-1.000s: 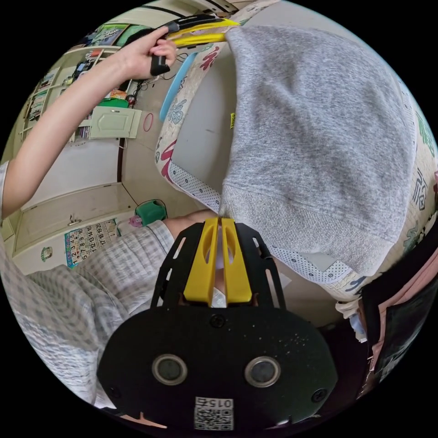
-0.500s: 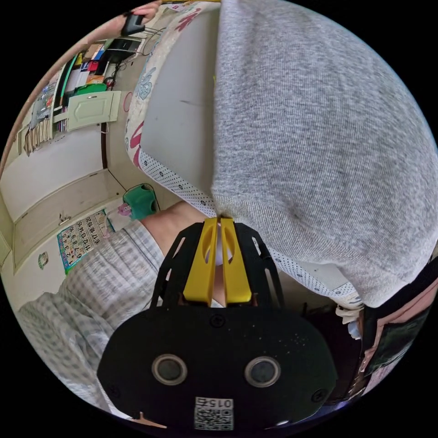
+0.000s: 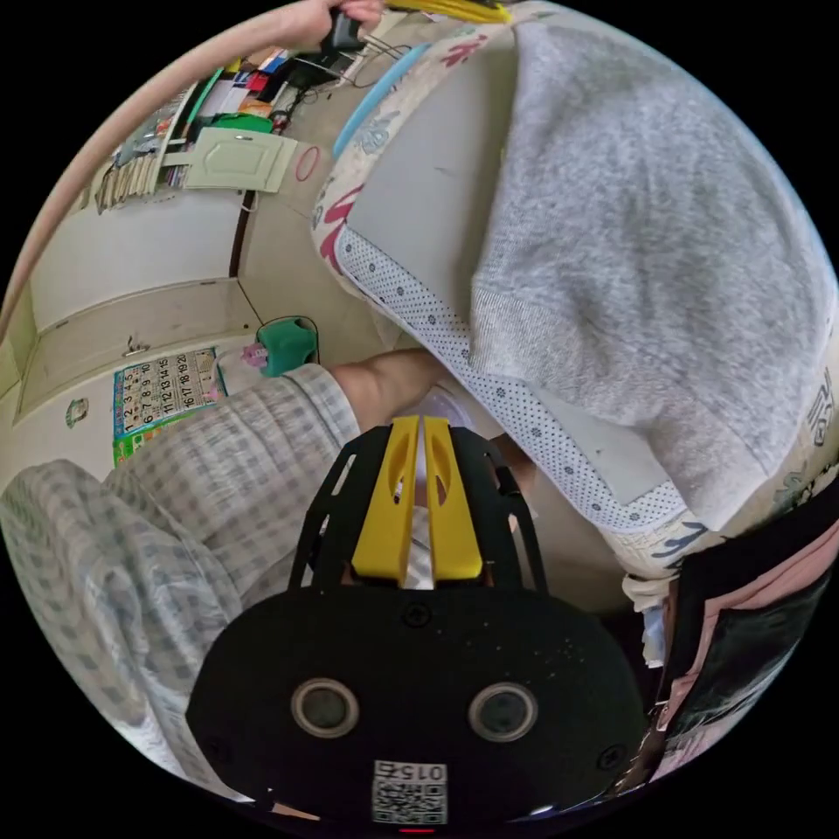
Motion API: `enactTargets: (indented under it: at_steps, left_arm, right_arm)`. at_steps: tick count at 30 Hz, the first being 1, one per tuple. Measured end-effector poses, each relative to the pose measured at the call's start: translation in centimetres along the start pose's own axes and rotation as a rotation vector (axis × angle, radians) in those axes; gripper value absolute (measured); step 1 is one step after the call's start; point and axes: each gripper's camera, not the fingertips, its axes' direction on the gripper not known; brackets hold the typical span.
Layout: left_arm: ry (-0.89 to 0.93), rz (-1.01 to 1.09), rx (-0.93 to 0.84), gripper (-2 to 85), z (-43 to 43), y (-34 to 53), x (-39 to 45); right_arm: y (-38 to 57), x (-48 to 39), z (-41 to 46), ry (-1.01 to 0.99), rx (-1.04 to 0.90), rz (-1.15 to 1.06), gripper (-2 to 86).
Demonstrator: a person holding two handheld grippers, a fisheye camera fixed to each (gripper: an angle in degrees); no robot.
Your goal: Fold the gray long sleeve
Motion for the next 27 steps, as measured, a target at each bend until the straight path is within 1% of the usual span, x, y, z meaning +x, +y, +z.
enactTargets:
  at_steps: [4,8,12,14,16,19,21,24,26,27]
  left_arm:
    - [0.039,-0.021,0.024,0.8,-0.8,3.8,0.8]
    - [0.013,0.019,-0.027,0.4,1.0,6.4,2.6]
    - [0.002,0.013,-0.07,0.1,3.4,7.0,3.1]
    - [0.007,0.016,-0.087,0.0,4.4,6.6,3.1]
    - [0.004,0.015,-0.083,0.0,4.6,6.1,3.0]
    - [-0.002,0.007,-0.084,-0.1,5.0,5.1,2.6]
    - [-0.002,0.006,-0.083,-0.1,5.2,4.6,2.2]
    - [0.008,0.006,-0.098,-0.1,5.9,3.7,1.2]
    - [-0.02,0.021,-0.139,0.0,7.0,3.2,0.2]
    - [-0.025,0.029,-0.153,-0.1,7.3,3.2,0.0]
  right_arm:
    - [0.0,2.4,-4.1,0.054,0.137,0.004,-0.3]
    - [-1.8,5.0,-5.1,0.039,0.172,0.033,-0.5]
    - [-3.5,4.7,-3.1,0.126,0.09,0.018,-0.6]
    - [-4.6,4.5,-1.0,0.184,-0.004,0.046,-0.6]
    - [-5.0,4.3,0.3,0.219,-0.051,0.047,-0.6]
    - [-5.1,3.6,1.0,0.21,-0.081,0.056,-0.6]
    - [-4.8,2.7,0.0,0.178,-0.047,0.044,-0.6]
    - [-3.9,0.8,-4.0,0.143,0.096,0.016,-0.6]
    - [-3.8,-0.6,-7.4,0.173,0.221,-0.004,-0.6]
    - [-4.0,-0.8,-8.1,0.195,0.243,-0.009,-0.6]
